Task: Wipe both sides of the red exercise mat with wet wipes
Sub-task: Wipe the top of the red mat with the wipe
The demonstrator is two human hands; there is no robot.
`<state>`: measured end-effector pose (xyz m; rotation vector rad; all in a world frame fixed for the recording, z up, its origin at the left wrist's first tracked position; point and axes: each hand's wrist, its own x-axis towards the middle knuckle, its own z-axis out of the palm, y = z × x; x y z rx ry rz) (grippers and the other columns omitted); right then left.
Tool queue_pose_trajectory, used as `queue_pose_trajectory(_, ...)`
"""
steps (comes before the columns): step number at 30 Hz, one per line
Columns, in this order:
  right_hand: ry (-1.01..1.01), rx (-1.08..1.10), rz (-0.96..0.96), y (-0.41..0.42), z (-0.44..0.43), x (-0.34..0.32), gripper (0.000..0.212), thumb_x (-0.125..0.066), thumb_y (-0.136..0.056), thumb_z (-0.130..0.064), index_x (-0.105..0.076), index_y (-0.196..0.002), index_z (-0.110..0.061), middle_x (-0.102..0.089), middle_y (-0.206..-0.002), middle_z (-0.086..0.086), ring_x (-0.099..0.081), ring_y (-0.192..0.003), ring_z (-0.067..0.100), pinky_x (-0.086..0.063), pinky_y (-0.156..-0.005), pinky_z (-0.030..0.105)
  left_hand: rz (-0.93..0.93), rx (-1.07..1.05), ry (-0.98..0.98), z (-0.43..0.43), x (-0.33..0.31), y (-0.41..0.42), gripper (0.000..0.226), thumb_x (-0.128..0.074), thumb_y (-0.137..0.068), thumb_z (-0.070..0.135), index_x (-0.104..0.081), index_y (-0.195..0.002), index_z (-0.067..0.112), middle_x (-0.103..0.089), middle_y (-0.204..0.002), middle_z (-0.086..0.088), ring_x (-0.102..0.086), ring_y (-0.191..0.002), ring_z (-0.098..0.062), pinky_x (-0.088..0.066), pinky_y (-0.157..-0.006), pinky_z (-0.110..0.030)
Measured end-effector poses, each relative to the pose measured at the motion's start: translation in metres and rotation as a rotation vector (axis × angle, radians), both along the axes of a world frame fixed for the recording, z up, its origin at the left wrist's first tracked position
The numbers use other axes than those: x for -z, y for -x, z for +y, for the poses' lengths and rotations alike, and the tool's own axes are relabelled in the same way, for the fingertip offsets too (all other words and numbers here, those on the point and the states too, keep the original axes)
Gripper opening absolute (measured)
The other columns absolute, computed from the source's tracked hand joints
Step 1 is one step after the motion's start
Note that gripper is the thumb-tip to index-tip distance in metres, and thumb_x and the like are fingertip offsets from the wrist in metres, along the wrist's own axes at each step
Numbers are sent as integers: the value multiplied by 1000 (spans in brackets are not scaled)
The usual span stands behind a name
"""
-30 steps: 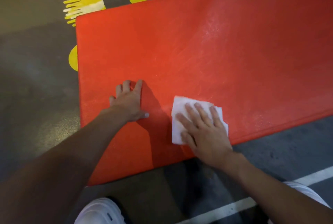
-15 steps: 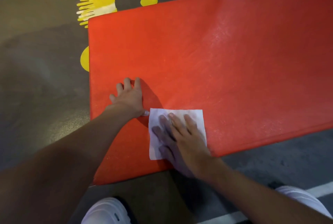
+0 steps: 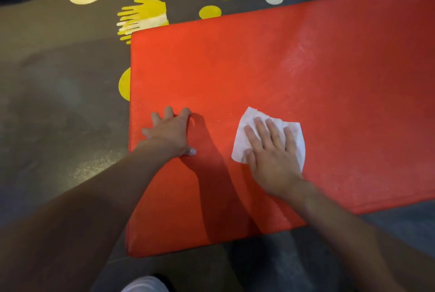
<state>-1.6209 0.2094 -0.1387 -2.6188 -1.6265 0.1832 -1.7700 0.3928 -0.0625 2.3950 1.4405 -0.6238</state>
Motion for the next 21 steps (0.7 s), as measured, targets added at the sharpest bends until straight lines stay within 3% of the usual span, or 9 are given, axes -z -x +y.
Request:
queue_pose_trajectory(1, 5, -5, 14, 19, 4, -1, 65, -27, -93, -42, -31, -153, -19, -24, -162, 11, -20, -149, 34, -15, -116, 63, 10, 6, -18, -1, 2, -1, 101, -88, -65, 44, -24, -144, 38, -28, -140, -5, -26, -134, -37, -38, -97, -58)
queue_pose_trajectory(5, 22, -497, 26, 18, 5, -4, 60, -34, -93, -43, -39, -150, -27, -30, -160, 5, -25, -148, 29, -18, -117, 60, 23, 24, 5, 7, 9, 0, 121, -87, -66, 44, -7, -155, 26, -6, -159, -14, -8, -147, -39, -23, -113, -56)
queue_pose_trajectory(7, 6, -319, 26, -13, 17, -4, 61, -25, -94, -46, -32, -153, -32, -22, -163, 1, -16, -151, 25, -9, -120, 55, 26, 35, 30, 11, 10, 1, 125, -88, -65, 45, -4, -156, 25, 0, -162, -12, -3, -149, -39, -22, -114, -55)
queue_pose_trajectory(10, -17, 20, 30, 10, 36, 3, 67, -22, -92, -43, -26, -155, -22, -20, -163, 9, -16, -151, 32, -5, -119, 59, 38, 45, 51, 19, 6, -3, 124, -90, -57, 49, -17, -154, 25, -15, -158, -13, -16, -145, -41, -31, -112, -56)
queue_pose_trajectory(12, -57, -233, 87, 44, 39, 1, 66, -32, -91, -42, -30, -152, -18, -31, -158, 14, -30, -145, 37, -14, -115, 62, 28, 51, 62, 26, 2, -6, 114, -90, -54, 53, -33, -147, 23, -30, -147, -14, -28, -136, -42, -35, -109, -55)
queue_pose_trajectory(14, -8, -535, 45, 25, 38, 0, 62, -34, -92, -45, -37, -150, -24, -33, -159, 8, -30, -146, 31, -18, -117, 57, -3, 13, 45, 27, 0, -8, 101, -88, -57, 53, -40, -141, 23, -37, -138, -12, -34, -130, -41, -39, -104, -53)
queue_pose_trajectory(15, 1, -544, 26, 5, 43, -2, 62, -32, -92, -46, -37, -150, -27, -30, -160, 4, -26, -148, 27, -16, -119, 54, -15, -11, 20, 26, 1, -9, 99, -88, -58, 52, -40, -140, 24, -37, -137, -10, -35, -129, -40, -40, -100, -53)
queue_pose_trajectory(19, -22, -14, -14, -16, 65, 1, 66, -19, -92, -45, -31, -154, -23, -24, -163, 6, -18, -150, 29, -2, -117, 53, 28, -18, -100, 21, 11, -14, 117, -89, -57, 52, -22, -148, 22, -30, -143, -8, -31, -132, -36, -37, -101, -52)
queue_pose_trajectory(21, -13, -144, 35, 17, 67, 1, 66, -27, -91, -43, -35, -152, -18, -30, -159, 12, -27, -146, 36, -9, -115, 58, 46, 8, -86, 29, 13, -17, 131, -90, -55, 52, -9, -153, 22, -17, -153, -11, -20, -141, -37, -30, -108, -54)
